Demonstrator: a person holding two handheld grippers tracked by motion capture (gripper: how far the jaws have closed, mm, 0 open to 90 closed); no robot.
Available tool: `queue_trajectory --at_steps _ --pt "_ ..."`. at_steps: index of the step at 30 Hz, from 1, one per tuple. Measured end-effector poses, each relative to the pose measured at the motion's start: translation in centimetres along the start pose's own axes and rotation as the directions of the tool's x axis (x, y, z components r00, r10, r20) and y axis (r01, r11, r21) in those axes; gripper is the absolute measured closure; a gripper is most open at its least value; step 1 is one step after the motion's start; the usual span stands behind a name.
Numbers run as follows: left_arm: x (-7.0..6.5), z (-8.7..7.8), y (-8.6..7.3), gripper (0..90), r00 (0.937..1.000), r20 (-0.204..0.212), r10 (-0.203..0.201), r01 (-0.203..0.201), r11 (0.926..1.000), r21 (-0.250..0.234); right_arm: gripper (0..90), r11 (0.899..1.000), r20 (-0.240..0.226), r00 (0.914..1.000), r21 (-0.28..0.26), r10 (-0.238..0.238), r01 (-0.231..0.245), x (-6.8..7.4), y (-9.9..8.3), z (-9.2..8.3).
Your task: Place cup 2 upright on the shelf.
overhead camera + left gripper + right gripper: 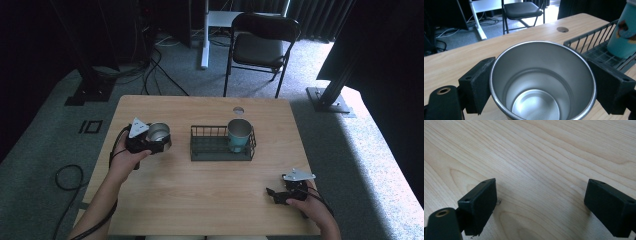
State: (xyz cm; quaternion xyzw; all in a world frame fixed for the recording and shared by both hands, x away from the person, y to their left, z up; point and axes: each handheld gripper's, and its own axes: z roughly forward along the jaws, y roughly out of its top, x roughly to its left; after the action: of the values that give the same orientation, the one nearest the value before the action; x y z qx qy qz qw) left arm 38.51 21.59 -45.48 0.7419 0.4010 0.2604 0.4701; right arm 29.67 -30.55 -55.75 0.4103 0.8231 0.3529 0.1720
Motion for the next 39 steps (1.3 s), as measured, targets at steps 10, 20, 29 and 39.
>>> queue_trajectory --at_steps 10,20,29,39 --pt "-1.2 0.2 2.8 13.9 0.9986 0.044 0.03 -0.028 0.9991 -0.032 10.7 1.0 0.001 1.0 -0.001 -0.003 0.003 0.0 0.0 0.0" --pt "-3.3 1.1 5.6 13.9 0.9909 0.109 0.078 -0.071 0.9953 -0.066 10.7 1.0 0.0 1.0 0.0 0.0 0.0 0.0 0.0 0.0" --pt "-5.1 2.2 7.2 13.9 0.981 0.162 0.108 -0.095 0.9921 -0.081 10.7 1.0 0.0 1.0 0.0 -0.002 0.002 0.0 0.0 0.0" --pt "-7.0 4.1 8.4 13.9 0.9697 0.195 0.147 -0.134 0.9882 -0.074 10.7 1.0 0.0 1.0 0.0 -0.001 0.001 0.0 0.0 0.0"
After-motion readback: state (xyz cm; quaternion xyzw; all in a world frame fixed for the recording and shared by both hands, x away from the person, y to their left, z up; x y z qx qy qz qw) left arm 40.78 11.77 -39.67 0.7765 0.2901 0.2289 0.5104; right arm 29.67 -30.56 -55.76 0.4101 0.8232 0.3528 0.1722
